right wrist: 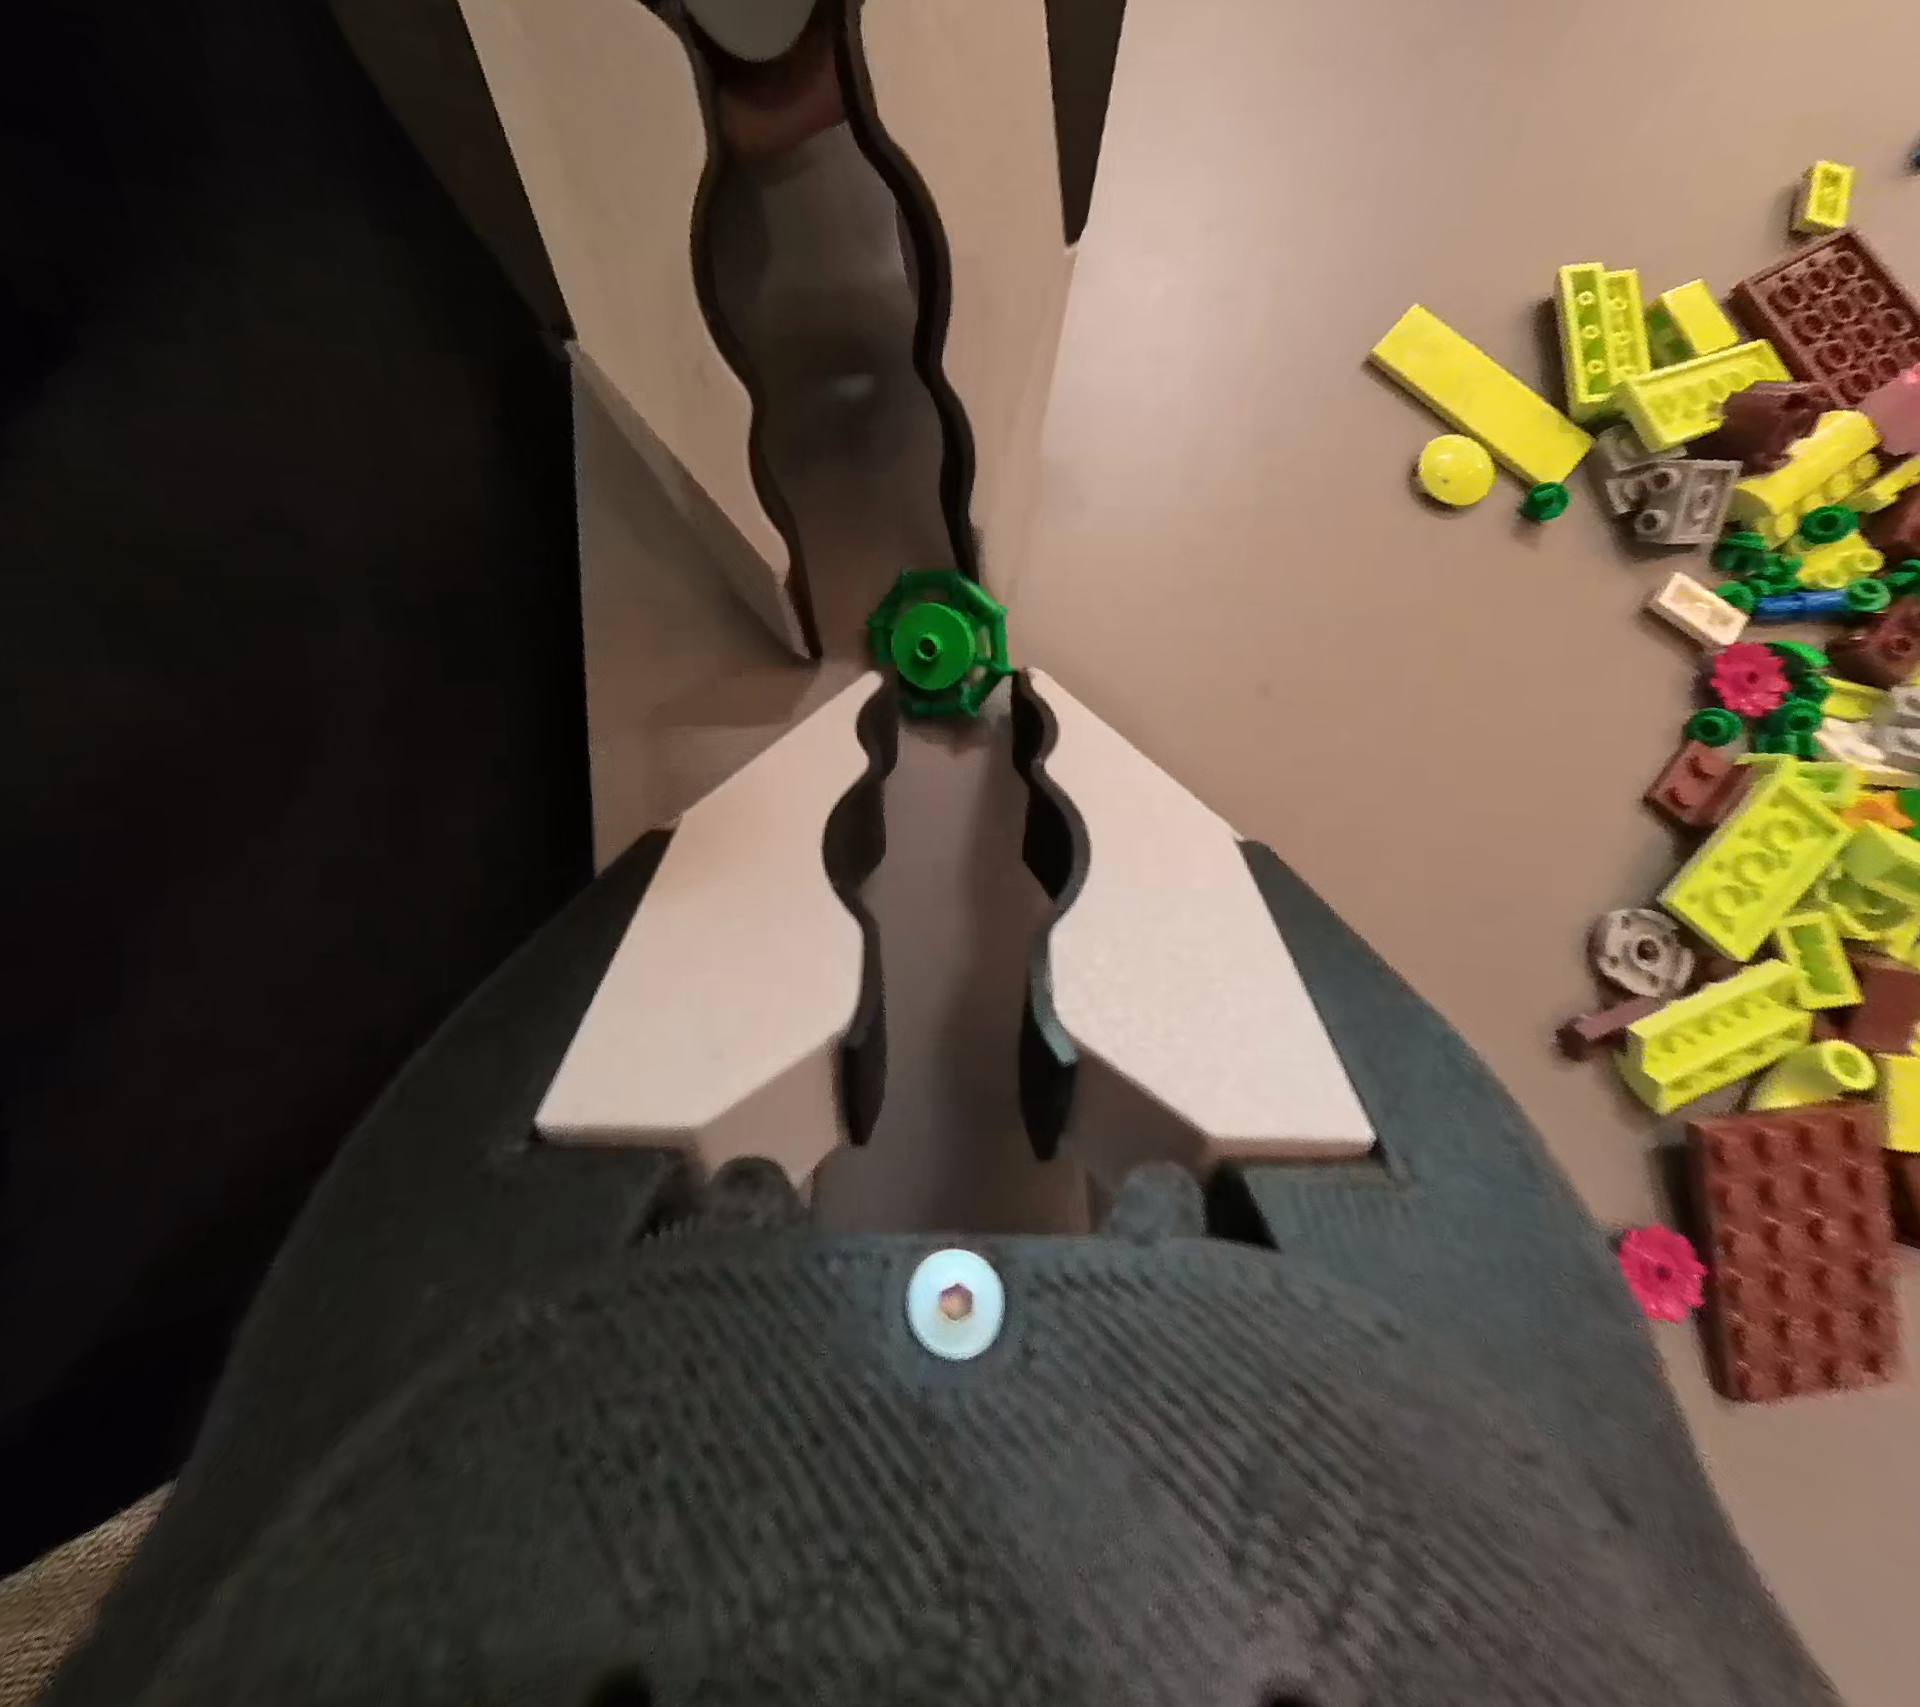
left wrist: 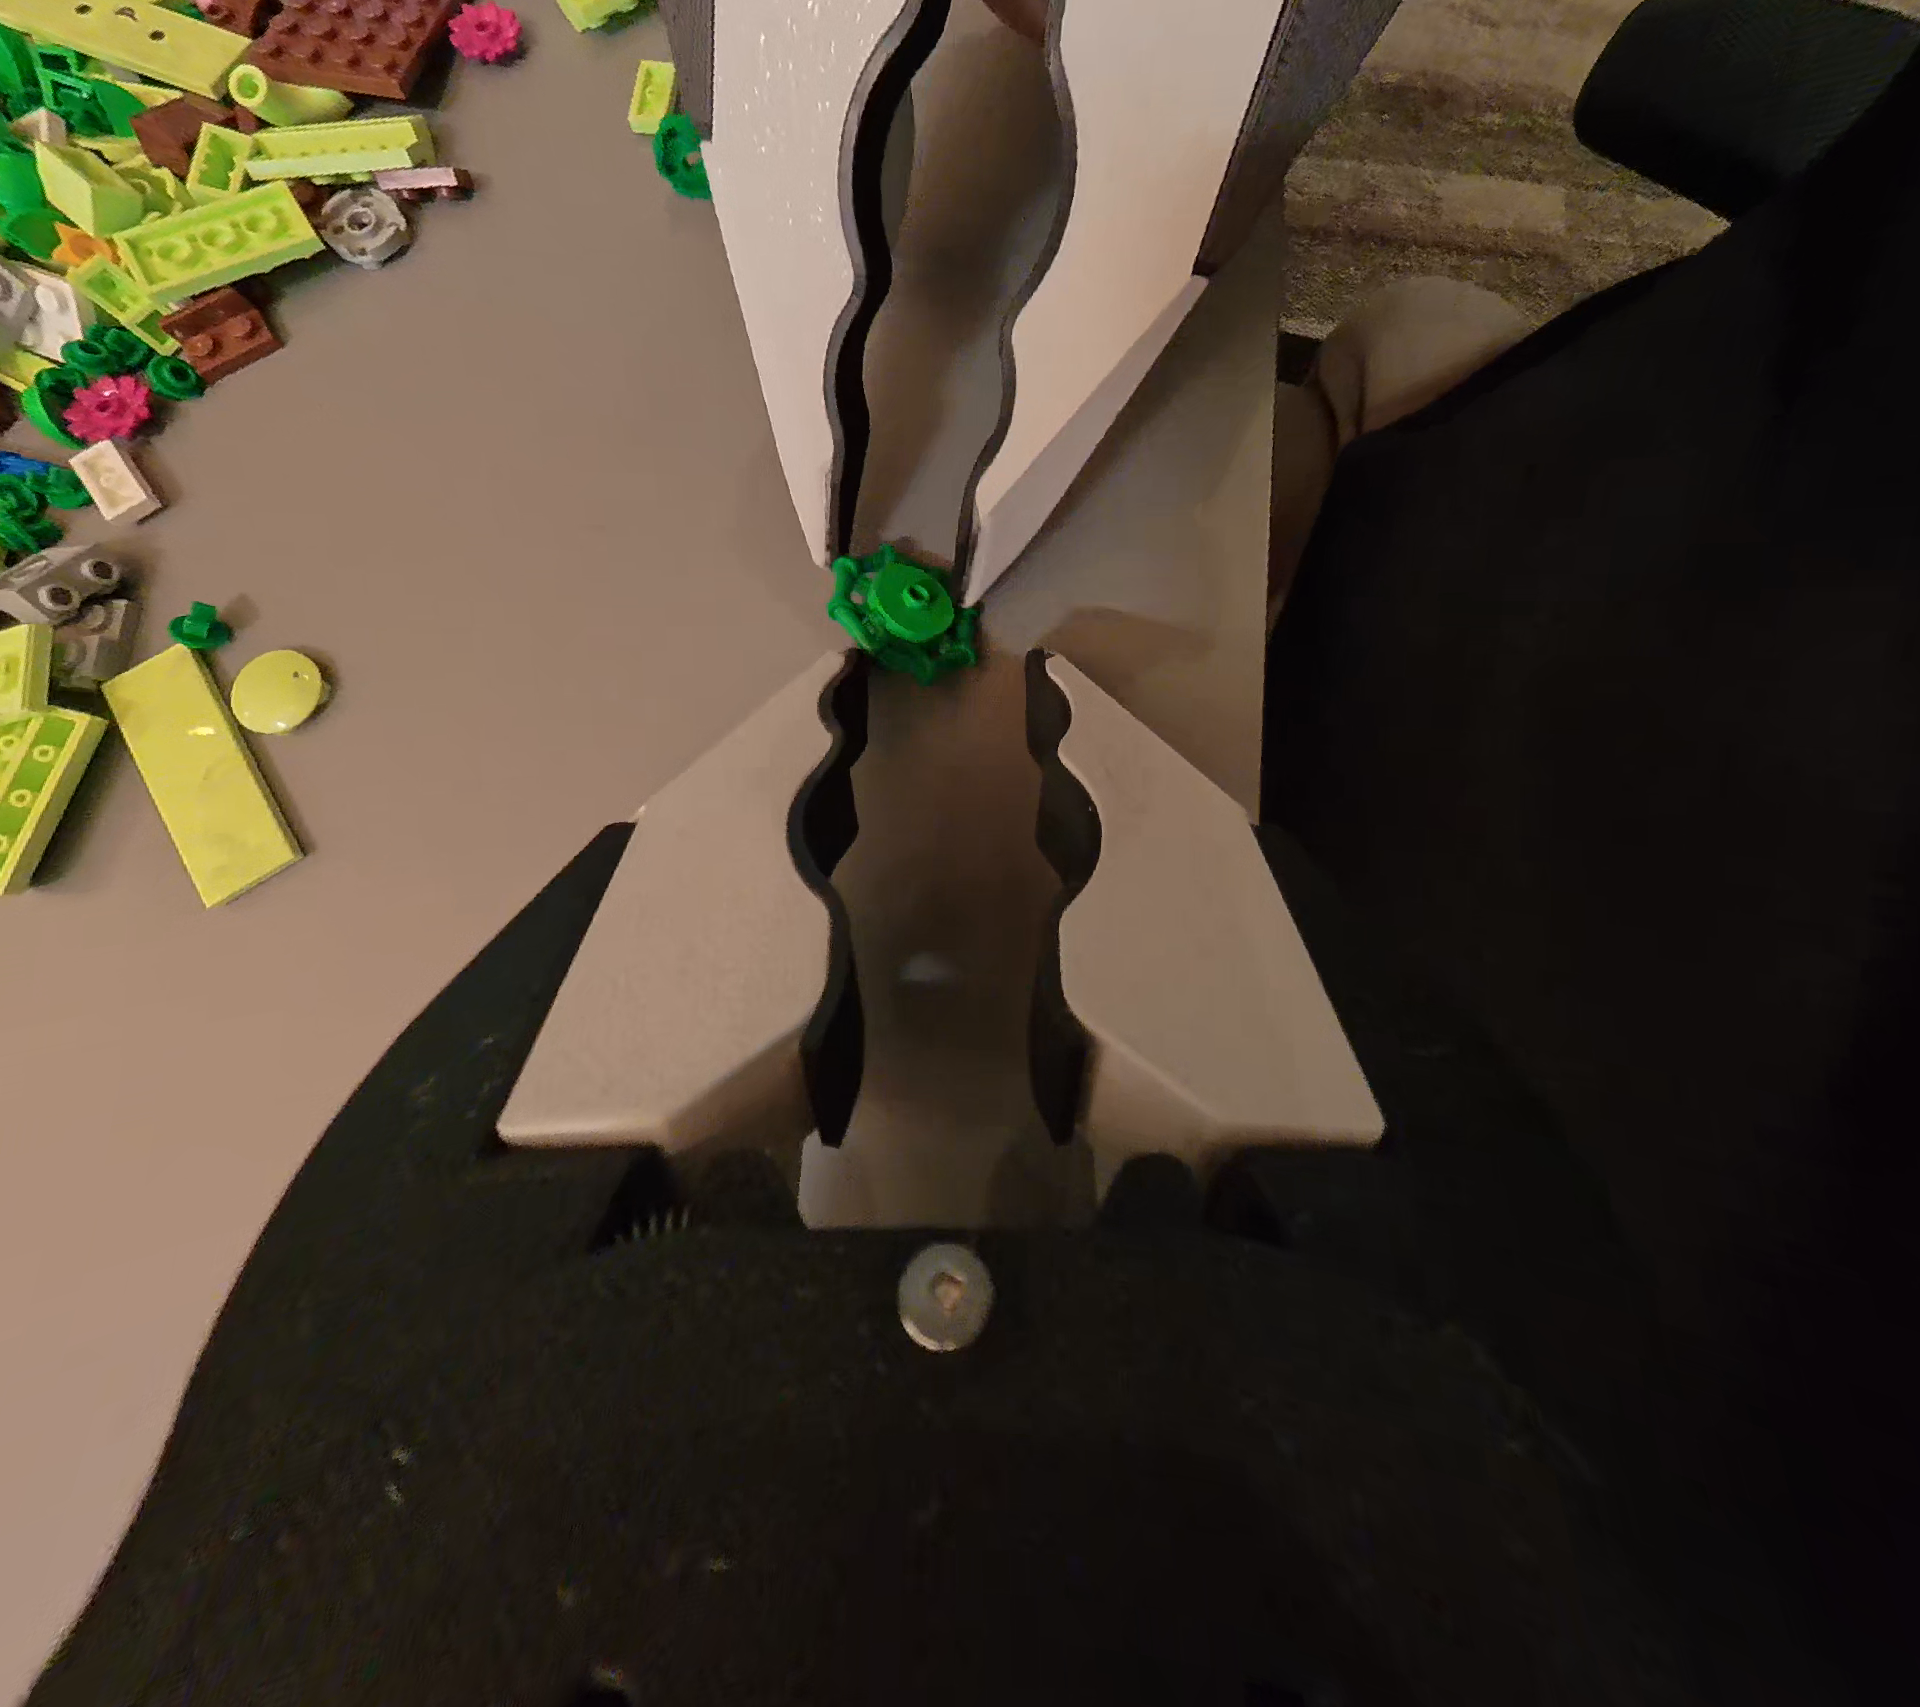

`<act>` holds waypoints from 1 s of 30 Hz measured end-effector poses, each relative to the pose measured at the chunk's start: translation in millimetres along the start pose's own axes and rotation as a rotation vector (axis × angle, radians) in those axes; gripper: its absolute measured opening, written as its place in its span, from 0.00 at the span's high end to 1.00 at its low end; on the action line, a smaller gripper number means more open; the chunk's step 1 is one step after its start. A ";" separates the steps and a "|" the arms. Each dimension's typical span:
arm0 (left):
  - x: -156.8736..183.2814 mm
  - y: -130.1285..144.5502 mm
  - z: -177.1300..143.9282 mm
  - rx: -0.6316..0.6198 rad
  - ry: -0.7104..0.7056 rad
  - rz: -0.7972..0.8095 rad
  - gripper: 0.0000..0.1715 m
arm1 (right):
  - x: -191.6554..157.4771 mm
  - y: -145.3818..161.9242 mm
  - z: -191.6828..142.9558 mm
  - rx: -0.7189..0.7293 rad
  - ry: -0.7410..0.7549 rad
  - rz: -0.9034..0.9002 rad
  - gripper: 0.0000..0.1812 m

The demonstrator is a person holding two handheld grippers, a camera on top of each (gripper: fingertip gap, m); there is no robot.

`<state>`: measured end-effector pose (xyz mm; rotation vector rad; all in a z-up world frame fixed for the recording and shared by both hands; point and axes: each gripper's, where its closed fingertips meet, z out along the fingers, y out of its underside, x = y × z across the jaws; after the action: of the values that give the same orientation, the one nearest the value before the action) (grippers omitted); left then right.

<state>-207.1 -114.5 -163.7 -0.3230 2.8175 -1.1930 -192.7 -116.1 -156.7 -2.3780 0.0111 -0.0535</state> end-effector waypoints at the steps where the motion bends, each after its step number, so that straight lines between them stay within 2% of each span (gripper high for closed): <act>1: 0.4 0.7 -0.9 0.000 -0.001 0.001 0.83 | 0.7 0.1 -0.2 0.002 0.012 -0.006 0.90; 6: -6.0 5.2 -6.0 0.002 -0.031 -0.021 0.77 | 7.7 -0.9 -6.0 0.022 0.064 0.011 0.89; 11: -14.6 1.4 -8.3 0.029 -0.048 -0.009 0.74 | 8.8 -12.5 -15.2 0.116 0.068 0.089 0.89; 15: -12.0 -7.2 -6.4 0.061 -0.021 0.060 0.78 | 7.3 -16.4 -12.0 0.163 0.073 0.159 0.90; 19: -9.8 -2.9 -1.9 0.020 -0.006 0.070 0.84 | 2.3 -14.3 -0.2 0.153 0.056 0.178 0.90; 30: -11.0 -2.2 -0.9 0.012 -0.012 0.065 0.84 | 1.8 -10.9 8.6 0.069 0.070 0.057 0.93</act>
<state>-196.1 -112.9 -161.7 -0.2354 2.7869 -1.1907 -190.6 -102.3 -155.3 -2.3041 0.1090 -0.1074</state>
